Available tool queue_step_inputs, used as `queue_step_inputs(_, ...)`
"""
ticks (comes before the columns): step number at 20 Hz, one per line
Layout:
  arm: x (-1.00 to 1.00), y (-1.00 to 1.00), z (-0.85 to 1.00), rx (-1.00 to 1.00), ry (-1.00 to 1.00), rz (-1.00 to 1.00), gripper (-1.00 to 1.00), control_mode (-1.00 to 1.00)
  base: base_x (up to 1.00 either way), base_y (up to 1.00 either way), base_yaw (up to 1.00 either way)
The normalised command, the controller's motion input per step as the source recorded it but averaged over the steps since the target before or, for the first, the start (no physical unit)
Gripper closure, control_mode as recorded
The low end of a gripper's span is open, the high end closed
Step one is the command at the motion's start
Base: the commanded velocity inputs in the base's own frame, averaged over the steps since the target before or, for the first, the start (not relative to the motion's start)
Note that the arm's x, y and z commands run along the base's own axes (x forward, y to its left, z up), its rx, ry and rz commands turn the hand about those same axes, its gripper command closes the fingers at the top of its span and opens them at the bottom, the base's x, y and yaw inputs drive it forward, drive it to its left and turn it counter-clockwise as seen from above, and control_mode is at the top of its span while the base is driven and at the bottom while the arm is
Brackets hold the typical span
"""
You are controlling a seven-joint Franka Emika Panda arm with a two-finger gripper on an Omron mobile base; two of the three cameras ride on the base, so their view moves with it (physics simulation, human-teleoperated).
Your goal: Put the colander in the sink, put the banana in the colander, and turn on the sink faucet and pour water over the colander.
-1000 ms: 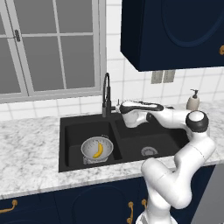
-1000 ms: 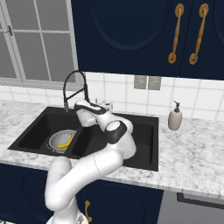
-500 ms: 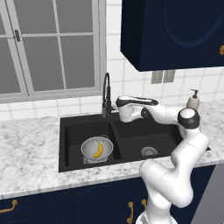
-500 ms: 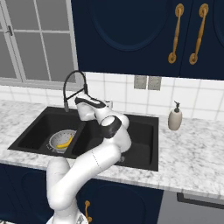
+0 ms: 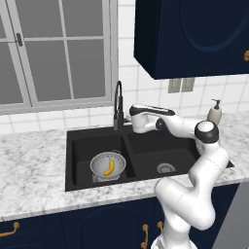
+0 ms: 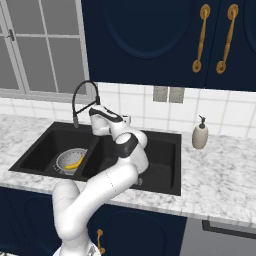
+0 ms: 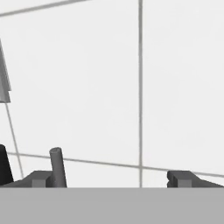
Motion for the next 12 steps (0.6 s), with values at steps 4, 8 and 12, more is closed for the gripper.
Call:
queue_step_inputs(4, 0.04, 0.00, -0.21, 0.00, -0.03, -0.06, -1.00, -1.00, 0.00, 0.00, 0.00)
queue_step_inputs(8, 0.03, -0.01, -0.14, 0.00, -0.01, -0.04, -1.00, -1.00, 0.00, 0.00, 0.00)
queue_step_inputs(12, 0.06, -0.15, -0.08, 0.00, 0.00, -0.02, -1.00, -1.00, 0.00, 0.00, 0.00)
